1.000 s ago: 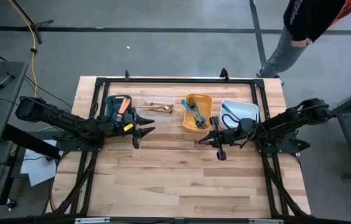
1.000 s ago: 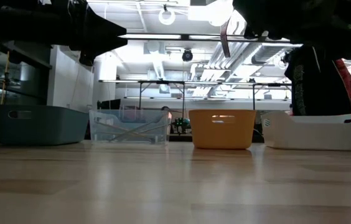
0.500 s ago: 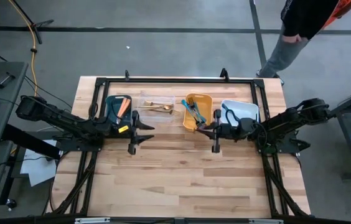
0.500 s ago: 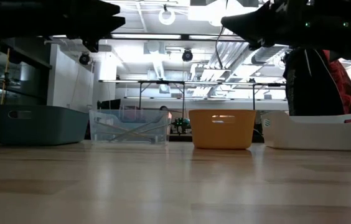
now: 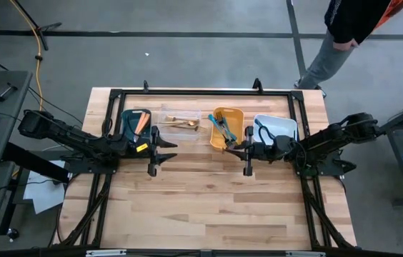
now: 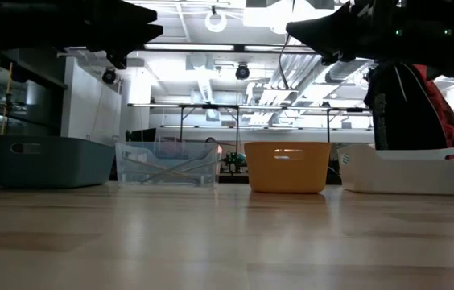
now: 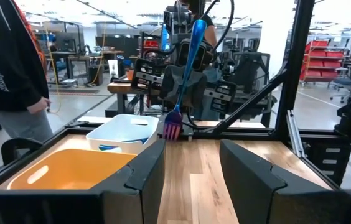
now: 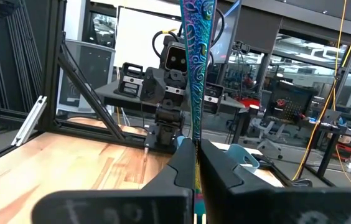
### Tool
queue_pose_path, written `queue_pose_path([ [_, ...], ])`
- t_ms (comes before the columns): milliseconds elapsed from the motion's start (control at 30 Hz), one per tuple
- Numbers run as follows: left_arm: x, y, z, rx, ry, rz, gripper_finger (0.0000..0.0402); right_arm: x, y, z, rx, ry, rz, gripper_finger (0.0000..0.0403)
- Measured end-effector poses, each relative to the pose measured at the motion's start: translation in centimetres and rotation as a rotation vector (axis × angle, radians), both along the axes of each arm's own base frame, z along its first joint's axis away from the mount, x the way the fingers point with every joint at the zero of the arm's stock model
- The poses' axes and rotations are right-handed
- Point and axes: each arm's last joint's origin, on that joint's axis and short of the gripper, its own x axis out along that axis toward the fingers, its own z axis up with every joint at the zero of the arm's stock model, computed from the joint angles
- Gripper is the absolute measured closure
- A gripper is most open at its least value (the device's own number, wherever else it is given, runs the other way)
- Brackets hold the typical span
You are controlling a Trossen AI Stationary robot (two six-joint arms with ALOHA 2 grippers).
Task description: Sort silverware by color (type)
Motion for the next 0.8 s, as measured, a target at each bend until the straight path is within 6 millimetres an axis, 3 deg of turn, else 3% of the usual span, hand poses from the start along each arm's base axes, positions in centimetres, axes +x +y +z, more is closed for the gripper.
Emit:
queue_pose_path([
  [800,0.00,0.00,0.00,-0.001,0.001,0.000,0.0257,0.03,0.01,-0.14,-0.002,0.015,0.003,0.0403],
])
